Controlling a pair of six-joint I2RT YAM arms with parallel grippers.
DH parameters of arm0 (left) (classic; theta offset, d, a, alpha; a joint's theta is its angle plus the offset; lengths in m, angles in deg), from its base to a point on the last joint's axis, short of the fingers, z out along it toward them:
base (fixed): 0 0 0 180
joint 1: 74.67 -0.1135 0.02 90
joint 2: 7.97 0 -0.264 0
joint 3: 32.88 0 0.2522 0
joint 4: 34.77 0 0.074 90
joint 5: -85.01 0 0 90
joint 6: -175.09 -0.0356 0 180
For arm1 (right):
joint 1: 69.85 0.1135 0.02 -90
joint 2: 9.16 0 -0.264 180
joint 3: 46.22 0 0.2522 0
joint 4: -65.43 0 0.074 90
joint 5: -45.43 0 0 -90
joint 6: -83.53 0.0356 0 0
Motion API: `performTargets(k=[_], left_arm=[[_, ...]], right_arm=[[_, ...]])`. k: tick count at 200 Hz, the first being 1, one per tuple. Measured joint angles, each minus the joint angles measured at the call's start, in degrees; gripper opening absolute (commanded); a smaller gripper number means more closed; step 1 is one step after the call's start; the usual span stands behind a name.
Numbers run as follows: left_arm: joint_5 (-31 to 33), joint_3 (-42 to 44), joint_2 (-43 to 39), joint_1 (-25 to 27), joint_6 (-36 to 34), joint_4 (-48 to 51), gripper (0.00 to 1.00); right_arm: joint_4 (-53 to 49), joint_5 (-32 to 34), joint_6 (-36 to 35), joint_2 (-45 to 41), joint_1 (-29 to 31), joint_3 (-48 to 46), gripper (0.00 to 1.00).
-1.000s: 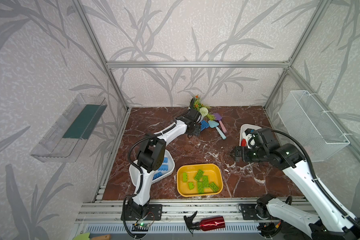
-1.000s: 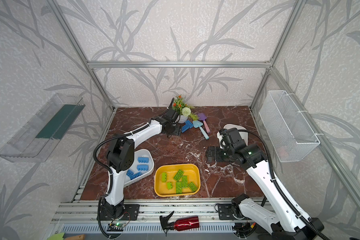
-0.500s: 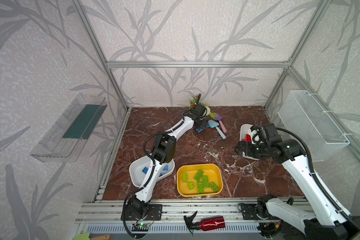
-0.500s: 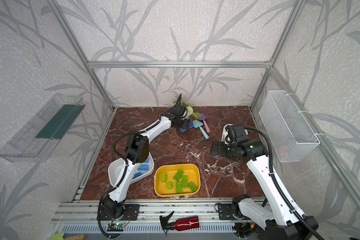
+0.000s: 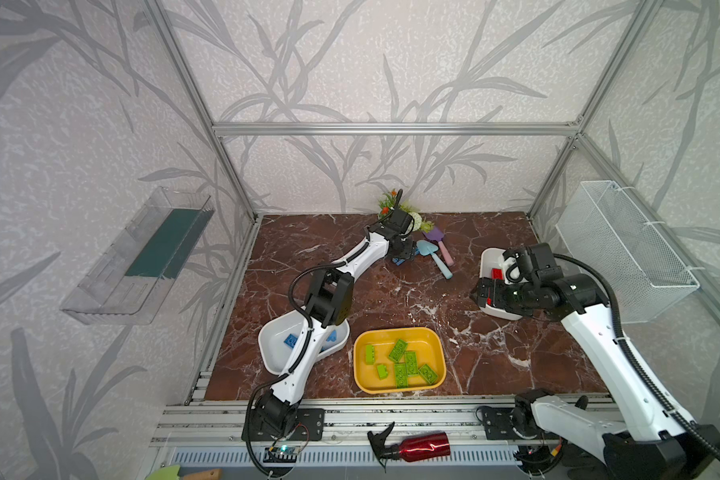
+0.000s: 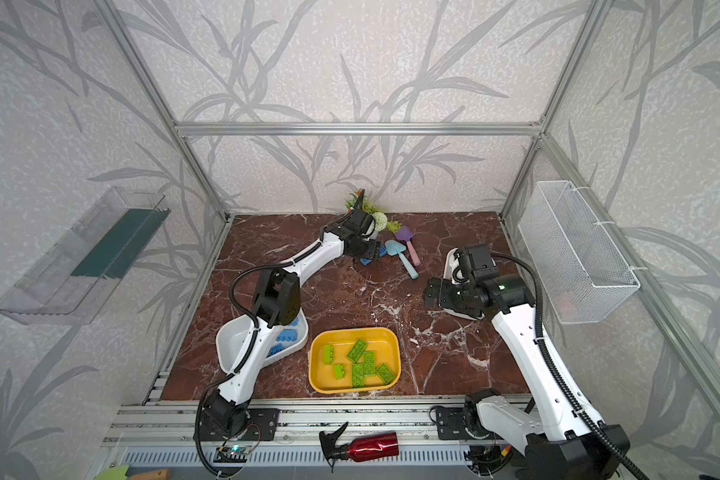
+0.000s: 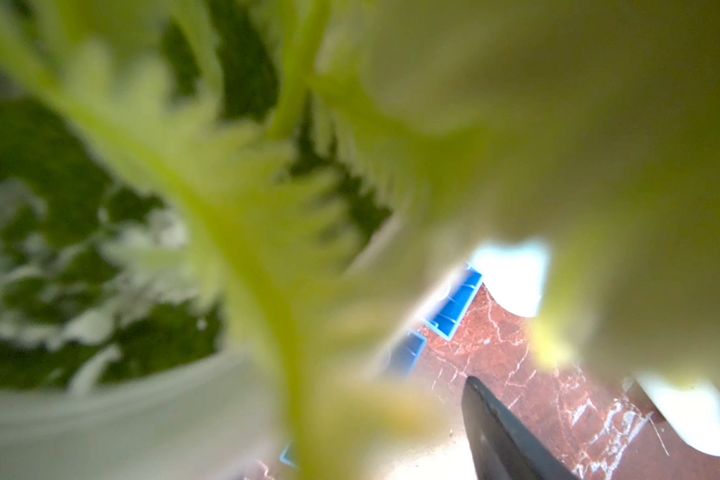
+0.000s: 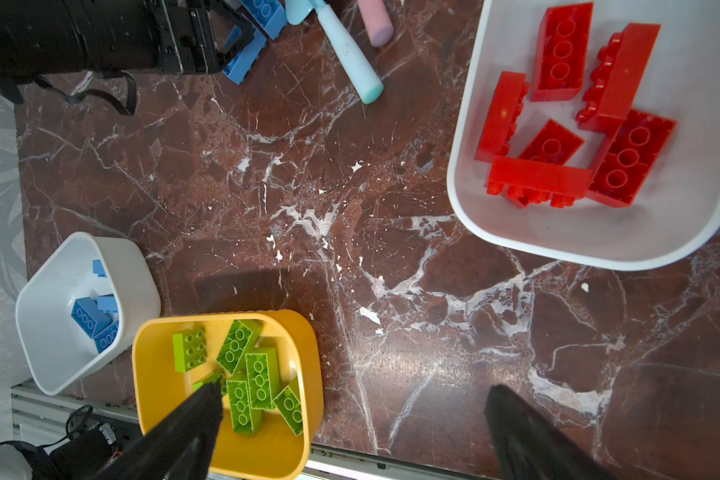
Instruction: Sort the legos into containers by color
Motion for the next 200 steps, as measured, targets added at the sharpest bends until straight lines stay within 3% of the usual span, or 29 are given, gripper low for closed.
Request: performTargets(k=[50,75,135,200], left_arm=[[-0.9,7.3,-2.6,0.0,0.1,-4.8,0.78],[-0.9,10.9,-4.3,0.3,0.2,-6.4,0.83],[-0.2,11.6,-5.1,0.3,0.3,-7.7,0.93],[0.6,11.5,-7.1,-0.2,-0.2,-8.1,0.97]], right_arm=[[0.0,0.0,0.2,-0.5,0.0,0.0,0.99],[-0.1,0.0,0.4,-1.8,0.0,0.0,0.99],[-0.9,0.0,1.4,-4.8,0.0,0.0,0.99],[-0.9,-0.1,2.3,-5.0,0.0,0.0,0.99]])
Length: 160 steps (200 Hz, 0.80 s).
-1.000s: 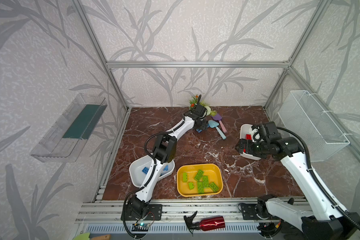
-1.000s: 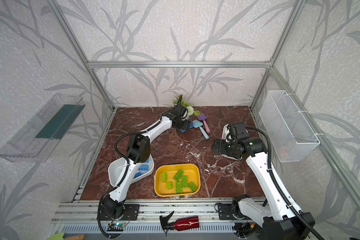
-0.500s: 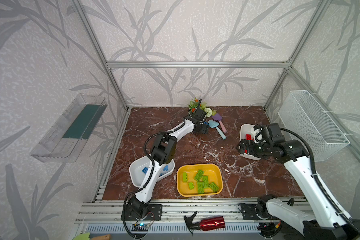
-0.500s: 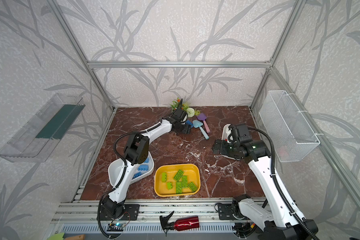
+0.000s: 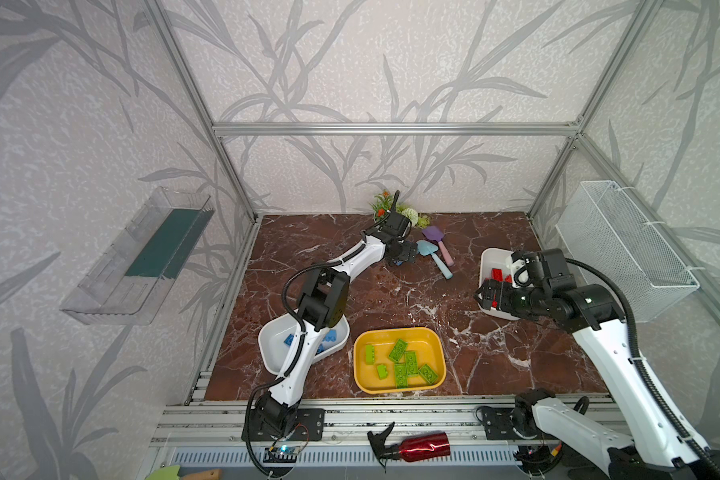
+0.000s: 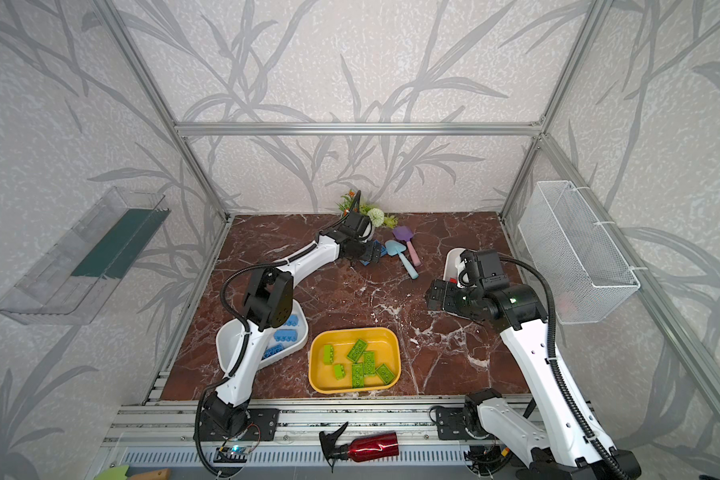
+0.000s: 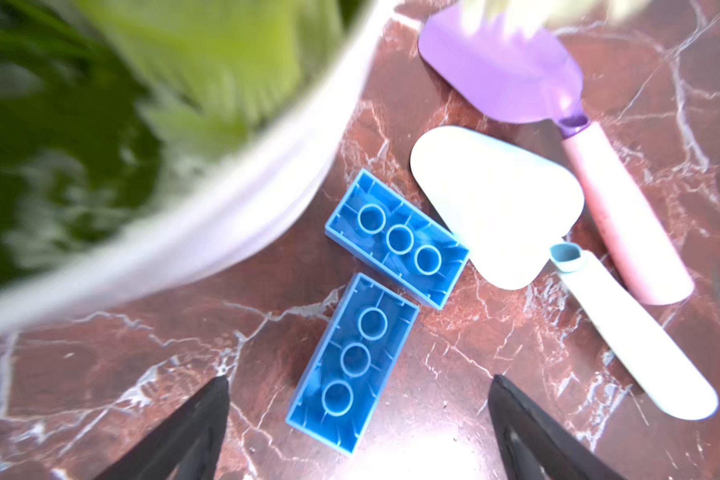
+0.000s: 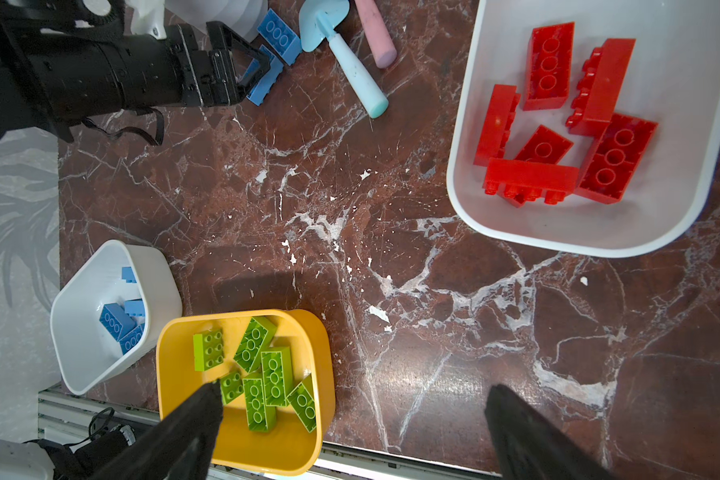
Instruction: Sort the legos into containers by color
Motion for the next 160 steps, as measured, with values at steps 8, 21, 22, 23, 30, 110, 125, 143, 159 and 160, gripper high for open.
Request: performTargets(k=[8,21,22,23,30,110,125,143,159,160], left_arm=[[0.0,0.0,-0.2,0.0,-0.1,0.0,0.97],[0.2,0.0,-0.4,-0.1,-0.4,0.0,0.97],[0.2,0.0,-0.4,-0.1,-0.4,0.0,0.97],[0.2,0.0,-0.4,-0.1,-0.4,0.0,0.97],[0.2,0.0,-0.6,-0.1,-0.4,0.0,0.97],[0.1,13.3,-18.5,-0.2,-0.1,-4.3,0.97],[0.2,17.7,-23.5,-0.2,0.3,-5.4,0.97],[0.5,23.6,-29.8,-0.8,1.3,-6.1,0.97],[1.3,28.5,-35.1,-1.4,2.9,-6.1,0.97],[1.4,28.7,-35.4,-1.4,3.0,-6.1,0.97]], right_arm=[[0.0,0.0,0.1,0.0,0.0,0.0,0.99],[0.0,0.0,0.3,0.0,0.0,0.0,0.99],[0.0,0.0,0.3,0.0,0.0,0.0,0.99],[0.0,0.0,0.3,0.0,0.0,0.0,0.99],[0.0,0.0,0.4,0.0,0.0,0.0,0.99],[7.9,-3.9,2.1,6.8,0.3,-4.3,0.88],[12.4,-6.1,3.3,11.6,0.4,-4.6,0.76],[19.9,-9.6,6.2,19.1,0.4,-4.8,0.72],[26.9,-12.6,9.3,26.6,0.4,-4.5,0.76],[27.4,-12.9,9.7,27.4,0.4,-4.4,0.77]])
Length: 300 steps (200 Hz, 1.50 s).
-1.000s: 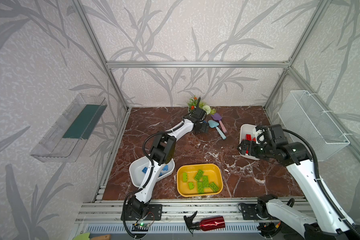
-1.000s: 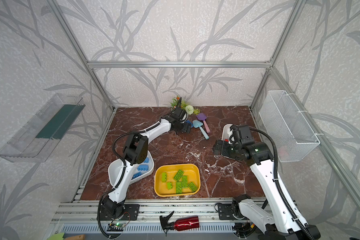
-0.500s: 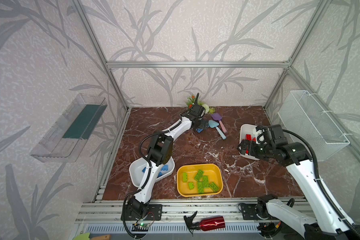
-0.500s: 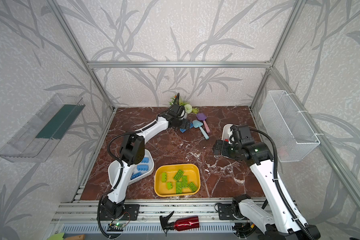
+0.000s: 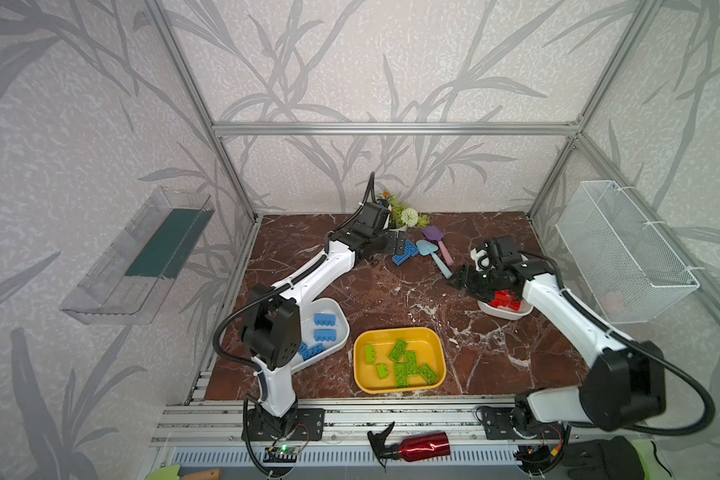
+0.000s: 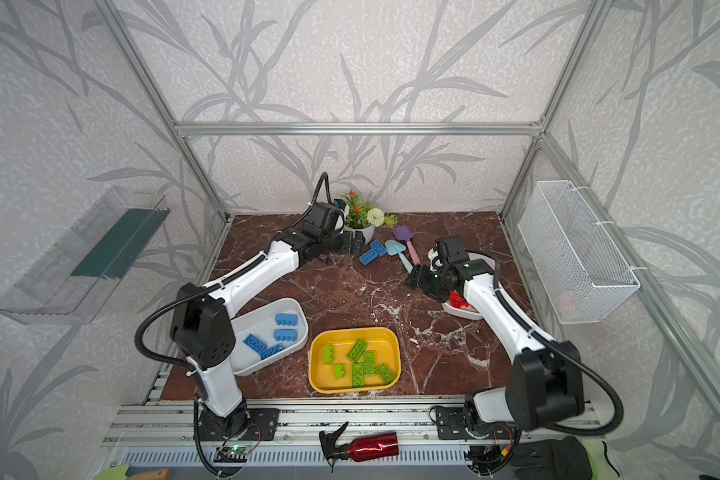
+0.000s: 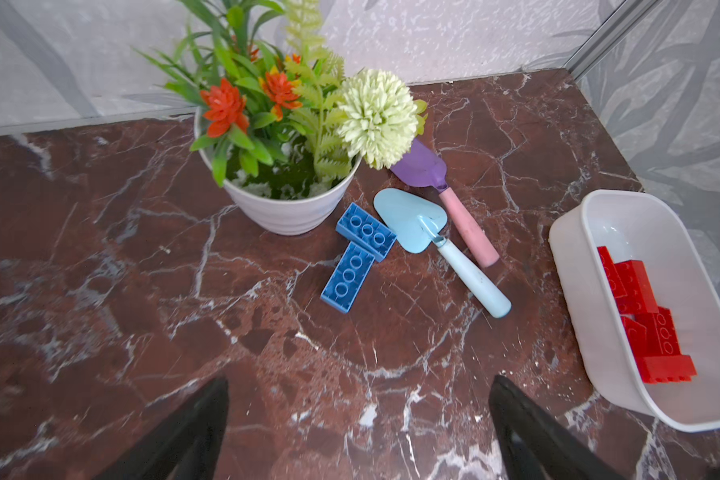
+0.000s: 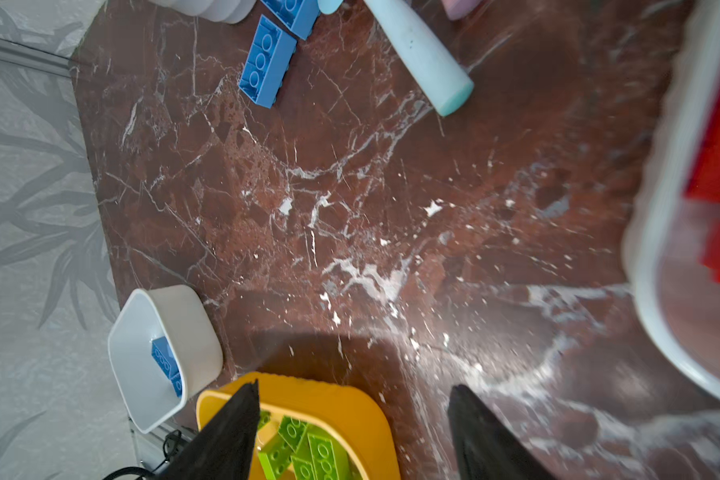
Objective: Sort the legos into containers by color
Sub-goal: 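Lift the left gripper away while the right gripper reaches to the pot's blue bricks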
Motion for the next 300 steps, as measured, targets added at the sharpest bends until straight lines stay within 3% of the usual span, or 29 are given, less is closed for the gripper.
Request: performTargets(k=[41,64,94,105,117,136,157,181,203,259,300], left_arm=[[2.3,11.4,-12.2,-5.3,4.9,1.1,0.97],[2.8,16.4,-16.8,-8.7,7.6,1.9,0.97],[3.2,19.5,-19.6,-11.8,9.8,2.7,0.98],[3.2,19.5,-19.8,-12.6,10.2,2.9,0.97],[3.2,19.5,-19.9,-13.3,10.2,2.9,0.97],[3.2,19.5,-19.9,-14.3,10.2,2.9,0.97],[3.2,19.5,-19.8,-15.1,10.0,2.9,0.97],[3.3,19.1,-19.8,-15.9,8.9,2.9,0.97],[3.3,18.3,-19.8,-16.5,7.9,3.1,0.98],[3.3,15.5,-19.7,-17.5,5.9,3.1,0.97],[3.3,15.5,-19.7,-18.1,5.0,3.6,0.97]], right_arm=[[11.2,-7.0,7.6,20.1,0.2,9.4,0.83],[17.0,-8.5,12.8,26.6,0.2,13.6,0.90],[23.5,-8.8,20.2,32.6,0.2,17.9,0.90],[25.0,-8.6,22.1,34.4,0.3,19.8,0.87],[25.4,-8.4,22.6,36.6,0.6,23.0,0.75],[22.5,-6.1,16.9,39.6,1.2,30.3,0.72],[20.2,-1.0,4.5,39.4,2.9,34.4,0.72],[24.0,4.3,-8.4,36.8,5.5,30.5,0.73],[27.1,6.6,-15.9,36.6,7.1,26.1,0.71],[30.3,10.9,-25.0,40.5,6.6,26.0,0.72],[29.7,12.8,-29.7,44.5,6.8,31.3,0.68]])
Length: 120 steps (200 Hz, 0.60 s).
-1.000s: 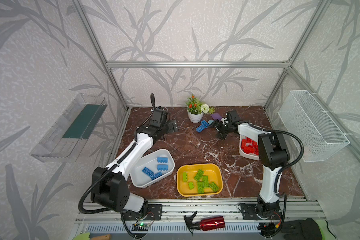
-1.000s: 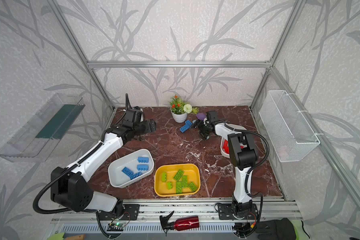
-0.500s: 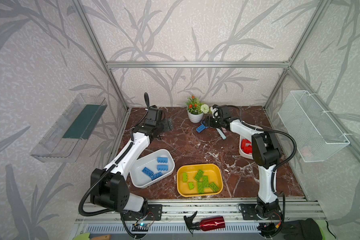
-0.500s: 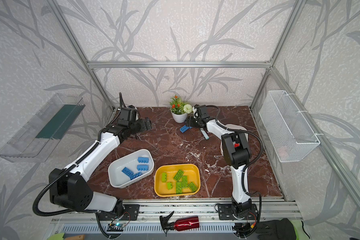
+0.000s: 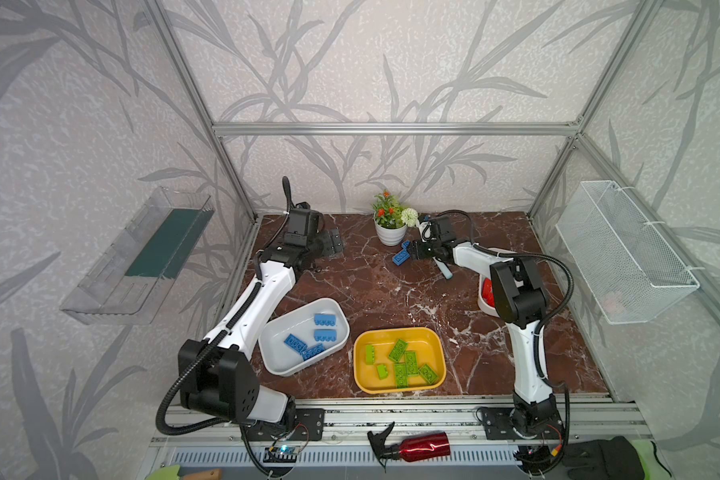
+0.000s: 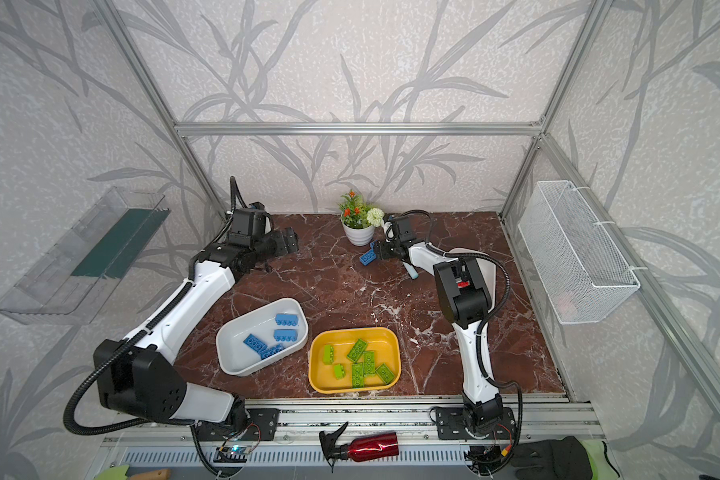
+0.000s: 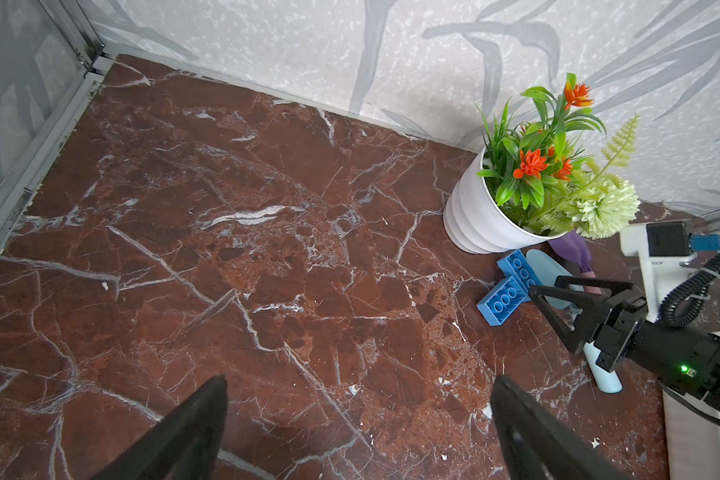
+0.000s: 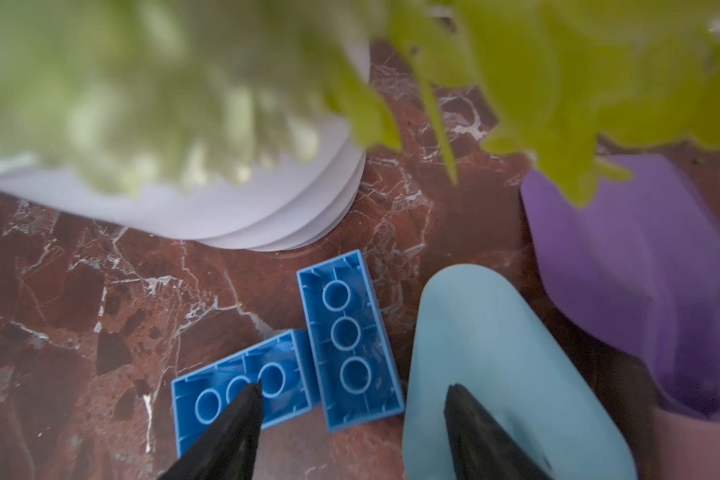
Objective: Sort the legos into containers by color
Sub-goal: 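Lift the left gripper away while the right gripper reaches to the pot's blue bricks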
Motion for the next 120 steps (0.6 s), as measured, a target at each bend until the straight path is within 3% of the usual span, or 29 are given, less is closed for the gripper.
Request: performTargets(k=[53,120], left_arm=[[0.0,0.0,0.0,-1.2,-0.7,0.9,0.97],[-0.1,0.0,0.0,-2.6,-0.9,0.9,0.98]], right_arm=[[-3.0,0.8,-4.2,2.6,1.0,5.5,0.55],[-9.1,1.9,-3.1,5.9,1.3,11.4,0.53]])
